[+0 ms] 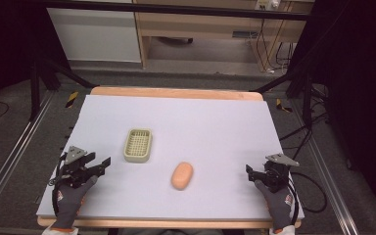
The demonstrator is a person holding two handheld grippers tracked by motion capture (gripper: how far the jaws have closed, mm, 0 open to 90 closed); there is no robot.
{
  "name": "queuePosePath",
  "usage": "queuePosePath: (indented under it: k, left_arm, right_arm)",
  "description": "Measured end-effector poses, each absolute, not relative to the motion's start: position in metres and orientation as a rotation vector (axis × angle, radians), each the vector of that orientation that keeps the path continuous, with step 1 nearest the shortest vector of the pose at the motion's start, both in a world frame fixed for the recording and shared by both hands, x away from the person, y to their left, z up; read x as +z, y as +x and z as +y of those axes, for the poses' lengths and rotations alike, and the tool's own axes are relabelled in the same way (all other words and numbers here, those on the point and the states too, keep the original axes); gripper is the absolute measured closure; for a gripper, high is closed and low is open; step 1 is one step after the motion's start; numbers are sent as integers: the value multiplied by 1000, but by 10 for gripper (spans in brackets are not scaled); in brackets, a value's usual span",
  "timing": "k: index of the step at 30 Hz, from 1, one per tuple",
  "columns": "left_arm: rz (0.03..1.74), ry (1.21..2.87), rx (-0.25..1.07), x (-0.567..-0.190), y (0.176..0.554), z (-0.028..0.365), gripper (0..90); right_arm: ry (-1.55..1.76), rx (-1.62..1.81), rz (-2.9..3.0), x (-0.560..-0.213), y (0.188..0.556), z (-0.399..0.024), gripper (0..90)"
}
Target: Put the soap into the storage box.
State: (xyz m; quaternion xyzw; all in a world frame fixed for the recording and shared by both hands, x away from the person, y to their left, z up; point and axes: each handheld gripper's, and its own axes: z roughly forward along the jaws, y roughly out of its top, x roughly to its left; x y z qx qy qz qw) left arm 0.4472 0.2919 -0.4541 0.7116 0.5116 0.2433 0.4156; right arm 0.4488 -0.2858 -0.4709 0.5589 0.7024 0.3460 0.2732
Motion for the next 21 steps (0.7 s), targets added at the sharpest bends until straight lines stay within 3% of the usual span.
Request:
queuePosePath:
  k: [21]
  left_arm:
    - [1239,1838,514,-449,443,261,298]
  right_arm:
    - [1499,918,1879,-469,446,-282,92]
